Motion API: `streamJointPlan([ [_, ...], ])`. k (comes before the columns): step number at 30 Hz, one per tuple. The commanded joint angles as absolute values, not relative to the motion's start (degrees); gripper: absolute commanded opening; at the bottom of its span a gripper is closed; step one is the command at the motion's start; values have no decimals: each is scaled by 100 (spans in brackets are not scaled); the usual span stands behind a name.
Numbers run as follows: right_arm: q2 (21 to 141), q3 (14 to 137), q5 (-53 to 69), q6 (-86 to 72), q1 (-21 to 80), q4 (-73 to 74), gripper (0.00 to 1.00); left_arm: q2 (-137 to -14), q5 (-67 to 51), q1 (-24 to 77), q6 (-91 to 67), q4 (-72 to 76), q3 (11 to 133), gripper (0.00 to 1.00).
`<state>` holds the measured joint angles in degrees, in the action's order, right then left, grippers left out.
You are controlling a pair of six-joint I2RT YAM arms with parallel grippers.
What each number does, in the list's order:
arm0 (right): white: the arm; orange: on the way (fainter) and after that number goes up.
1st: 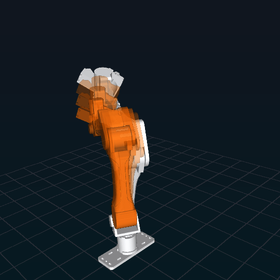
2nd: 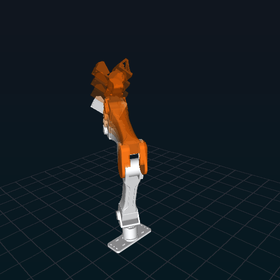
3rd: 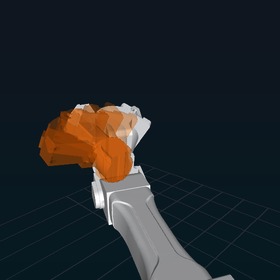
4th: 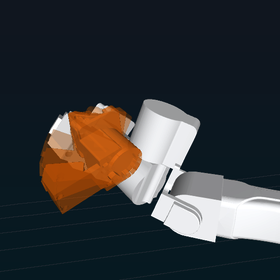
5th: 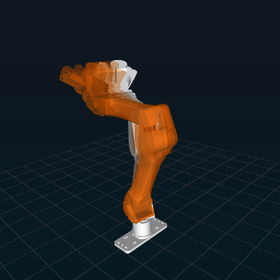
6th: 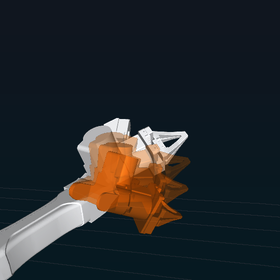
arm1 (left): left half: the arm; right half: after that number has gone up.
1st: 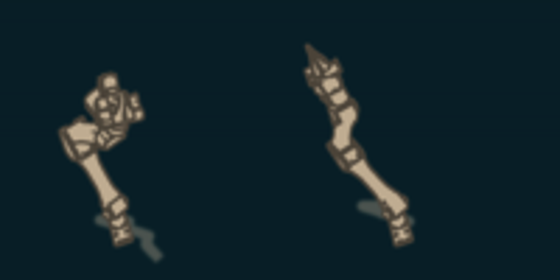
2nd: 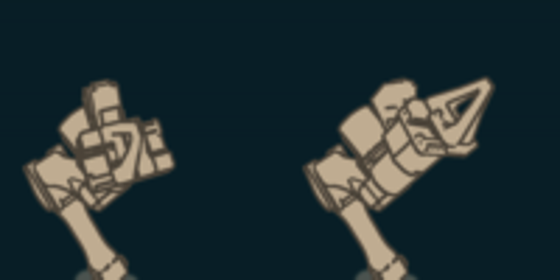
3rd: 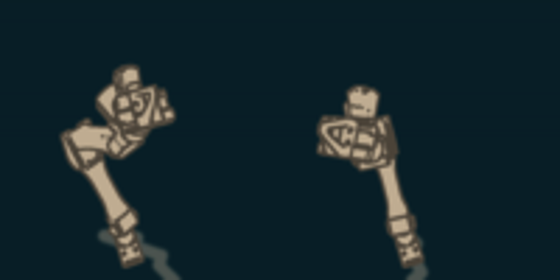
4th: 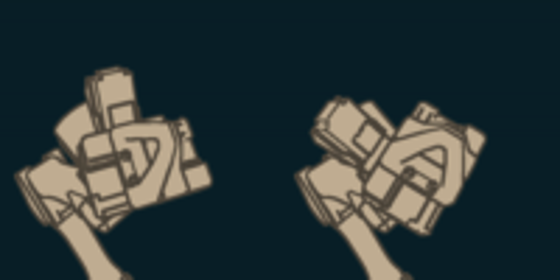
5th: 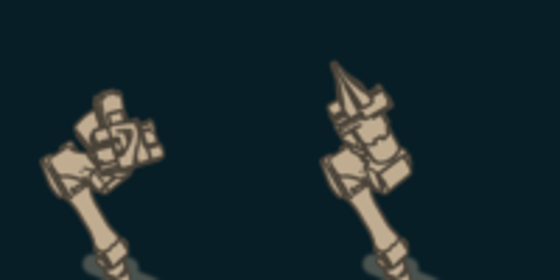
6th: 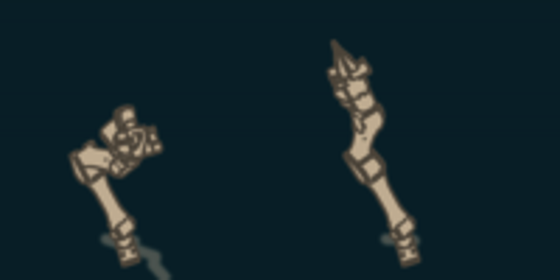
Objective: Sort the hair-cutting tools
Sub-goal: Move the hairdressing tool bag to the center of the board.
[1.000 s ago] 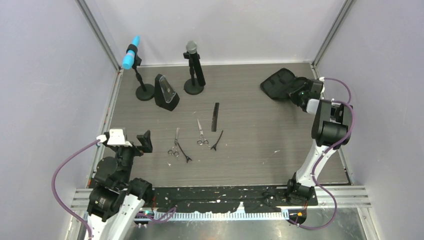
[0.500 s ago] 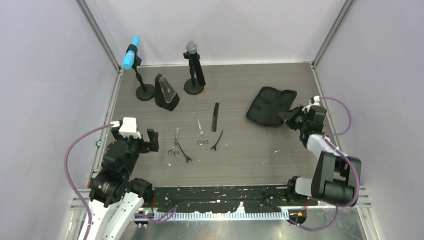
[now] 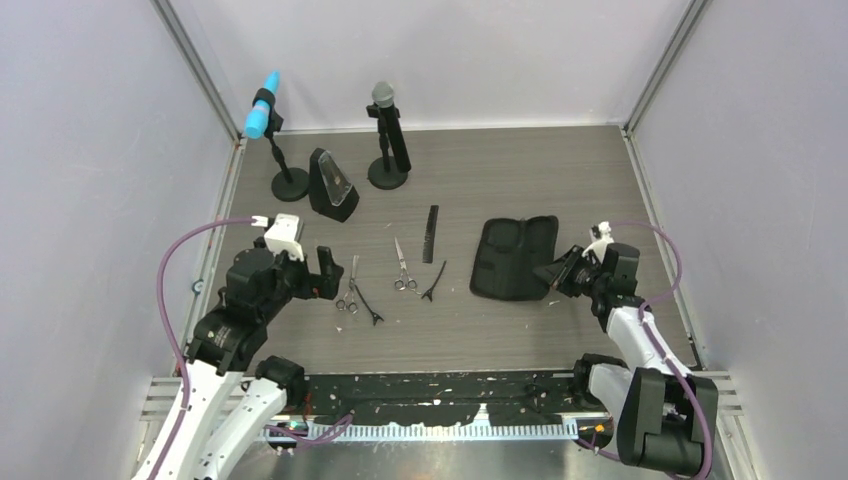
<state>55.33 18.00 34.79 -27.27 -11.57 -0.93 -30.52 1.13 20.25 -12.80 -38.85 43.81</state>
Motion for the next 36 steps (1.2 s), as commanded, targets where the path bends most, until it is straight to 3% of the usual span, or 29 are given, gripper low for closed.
streamJointPlan([
  [1, 5755, 1760, 3866, -2452, -765, -44, 12, -2939, -89, 2039, -1172, -3922, 4508, 100],
  [10, 6646, 2103, 3959, -1945, 101, 301, 15, -2776, -44, 2030, -1104, -3757, 4401, 100],
  [15, 6544, 2193, 3297, -1765, 262, 673, 19, -2835, -44, 1987, -1058, -3708, 4416, 100],
  [17, 6450, 2254, 3071, -1773, 259, 755, 24, -2863, -45, 1986, -1033, -3738, 4429, 100],
  [18, 6420, 2330, 2890, -1761, 261, 808, 33, -2868, -47, 1986, -1017, -3762, 4430, 100],
  [20, 6375, 2469, 2540, -1669, 263, 1037, 42, -2866, 113, 1986, -1002, -3794, 4430, 100],
  [26, 5783, 2947, 1557, -1477, 507, 1673, 54, -2791, 356, 1986, -969, -3857, 4421, 100],
  [32, 5264, 3604, -595, -1620, 1280, 2330, 69, -2751, 613, 1986, -1010, -3885, 4430, 100],
  [36, 5065, 3791, -1127, -1930, 1896, 2280, 70, -2716, 876, 1986, -1153, -3885, 4413, 100],
])
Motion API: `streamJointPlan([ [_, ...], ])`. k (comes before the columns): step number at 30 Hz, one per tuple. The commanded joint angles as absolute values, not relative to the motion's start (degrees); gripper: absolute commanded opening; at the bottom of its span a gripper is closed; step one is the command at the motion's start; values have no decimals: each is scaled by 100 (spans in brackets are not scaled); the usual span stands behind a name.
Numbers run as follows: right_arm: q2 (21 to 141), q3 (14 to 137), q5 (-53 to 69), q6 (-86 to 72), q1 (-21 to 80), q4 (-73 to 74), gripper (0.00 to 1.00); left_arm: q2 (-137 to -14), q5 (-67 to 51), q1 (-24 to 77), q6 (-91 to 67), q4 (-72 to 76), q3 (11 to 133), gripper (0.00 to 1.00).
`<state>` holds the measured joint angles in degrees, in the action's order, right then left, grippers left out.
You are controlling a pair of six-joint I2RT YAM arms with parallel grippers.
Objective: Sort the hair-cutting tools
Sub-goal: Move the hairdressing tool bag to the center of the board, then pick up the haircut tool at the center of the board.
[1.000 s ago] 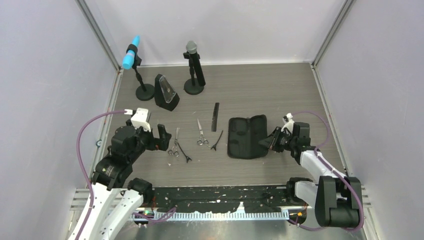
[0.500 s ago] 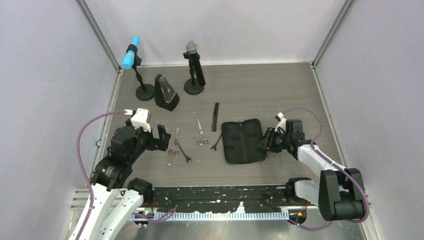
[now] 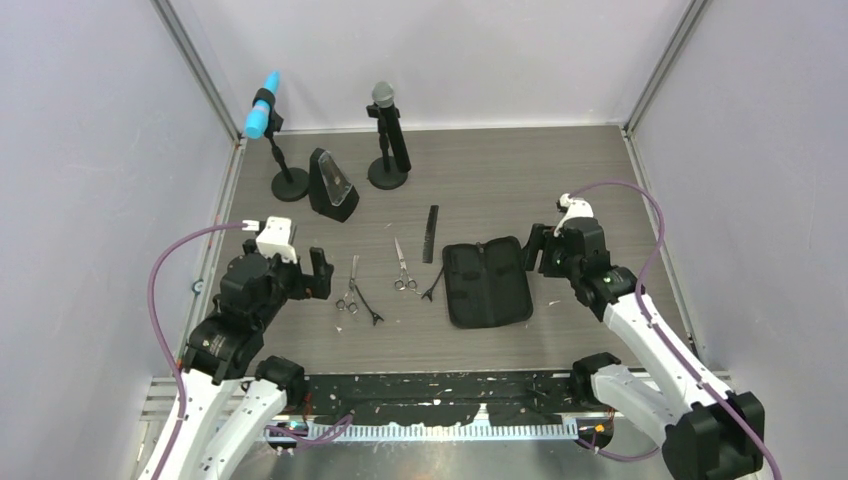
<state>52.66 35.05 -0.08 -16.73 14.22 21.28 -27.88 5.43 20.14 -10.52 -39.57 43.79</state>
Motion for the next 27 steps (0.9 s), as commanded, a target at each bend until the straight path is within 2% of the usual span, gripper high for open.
streamJointPlan([
  [1, 5073, 3817, -1073, -2016, 2007, 2199, 70, -2716, 903, 1986, -1164, -3880, 4412, 100],
  [5, 5510, 3886, -763, -2453, 2931, 1411, 70, -2683, 955, 1986, -1160, -3893, 4412, 100],
  [7, 6000, 4084, -868, -2665, 3652, 1071, 70, -2658, 979, 1986, -1152, -3906, 4406, 100],
  [13, 7984, 5257, -1470, -3061, 4973, 1072, 69, -2593, 1000, 2004, -1147, -3902, 4381, 100],
  [19, 9134, 6060, -2008, -3443, 5538, 1197, 68, -2523, 1079, 2043, -1134, -3919, 4368, 100],
  [27, 9853, 6329, -2363, -3819, 5773, 1285, 66, -2494, 1120, 2096, -1107, -3920, 4360, 100],
])
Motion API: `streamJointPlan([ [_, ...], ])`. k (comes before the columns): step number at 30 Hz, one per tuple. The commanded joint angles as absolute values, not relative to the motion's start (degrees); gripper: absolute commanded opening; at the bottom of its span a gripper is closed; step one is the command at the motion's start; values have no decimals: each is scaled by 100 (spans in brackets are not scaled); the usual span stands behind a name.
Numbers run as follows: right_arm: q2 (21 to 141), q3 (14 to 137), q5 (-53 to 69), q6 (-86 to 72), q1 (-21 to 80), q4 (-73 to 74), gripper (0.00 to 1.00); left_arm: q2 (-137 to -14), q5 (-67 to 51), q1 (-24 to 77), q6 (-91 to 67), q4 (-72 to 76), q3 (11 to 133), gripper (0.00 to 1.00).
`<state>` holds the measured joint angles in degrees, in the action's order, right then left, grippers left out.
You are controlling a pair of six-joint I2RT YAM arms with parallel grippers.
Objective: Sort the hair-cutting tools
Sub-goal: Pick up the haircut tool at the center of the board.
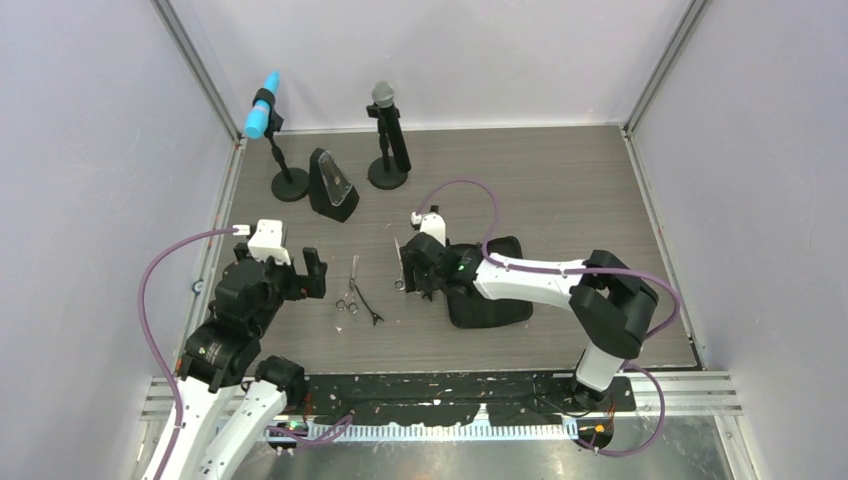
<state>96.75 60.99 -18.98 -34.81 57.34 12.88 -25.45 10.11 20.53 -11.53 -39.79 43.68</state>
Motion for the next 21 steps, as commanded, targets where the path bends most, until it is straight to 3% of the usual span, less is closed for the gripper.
streamJointPlan([
  [1, 9879, 6317, -2394, -3857, 5781, 1315, 65, -2497, 1121, 2104, -1107, -3920, 4359, 100],
  [21, 10393, 5899, -2583, -4172, 5792, 1267, 41, -2557, 1123, 2127, -1072, -3919, 4351, 100],
])
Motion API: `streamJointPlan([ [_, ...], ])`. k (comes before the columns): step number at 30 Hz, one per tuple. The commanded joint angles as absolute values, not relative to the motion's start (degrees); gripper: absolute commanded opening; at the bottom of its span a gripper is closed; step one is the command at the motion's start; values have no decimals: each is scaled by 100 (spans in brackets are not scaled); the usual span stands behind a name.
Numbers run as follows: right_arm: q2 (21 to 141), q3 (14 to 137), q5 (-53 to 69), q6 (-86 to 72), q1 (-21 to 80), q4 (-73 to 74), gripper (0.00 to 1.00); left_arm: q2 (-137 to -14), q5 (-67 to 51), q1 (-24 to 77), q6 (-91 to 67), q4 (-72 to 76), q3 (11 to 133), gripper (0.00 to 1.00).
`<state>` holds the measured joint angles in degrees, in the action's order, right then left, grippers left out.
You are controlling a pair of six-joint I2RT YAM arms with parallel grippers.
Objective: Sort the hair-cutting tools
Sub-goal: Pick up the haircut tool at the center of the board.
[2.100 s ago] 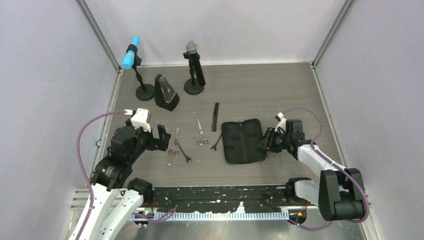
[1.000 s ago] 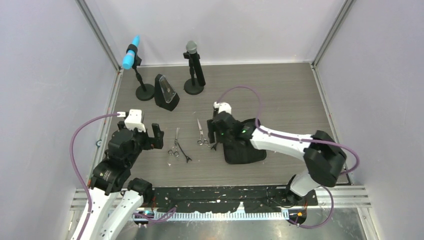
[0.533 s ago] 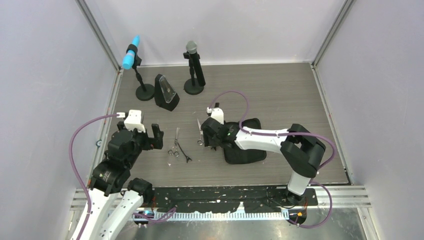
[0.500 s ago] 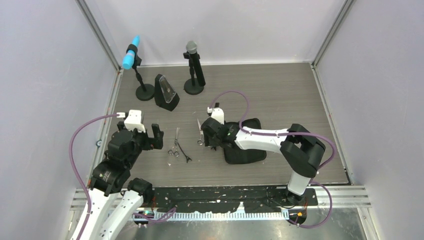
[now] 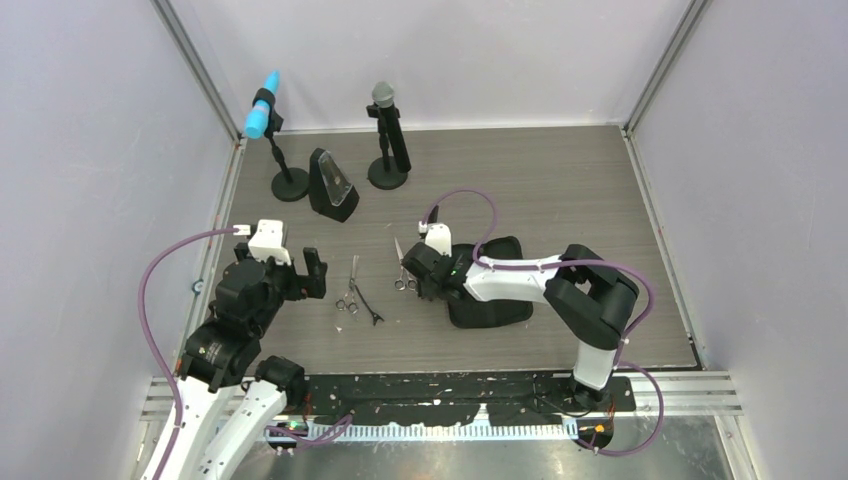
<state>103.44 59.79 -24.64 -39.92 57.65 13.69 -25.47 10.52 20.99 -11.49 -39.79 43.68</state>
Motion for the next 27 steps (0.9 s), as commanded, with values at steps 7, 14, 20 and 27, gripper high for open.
streamJointPlan([
  [7, 10202, 5753, -2534, -4093, 5807, 1179, 18, -2589, 1189, 2121, -1072, -3941, 4355, 100],
  [14, 9250, 5388, -2376, -3779, 5860, 1057, 5, -2621, 1532, 2118, -1356, -4114, 4475, 100],
  [20, 7879, 4838, -2351, -3476, 5850, 1010, 5, -2935, 1278, 2126, -1771, -4375, 4800, 100],
  [27, 6617, 4124, -2219, -3157, 5276, 1339, 5, -3847, 297, 2413, -2781, -3990, 4825, 100],
])
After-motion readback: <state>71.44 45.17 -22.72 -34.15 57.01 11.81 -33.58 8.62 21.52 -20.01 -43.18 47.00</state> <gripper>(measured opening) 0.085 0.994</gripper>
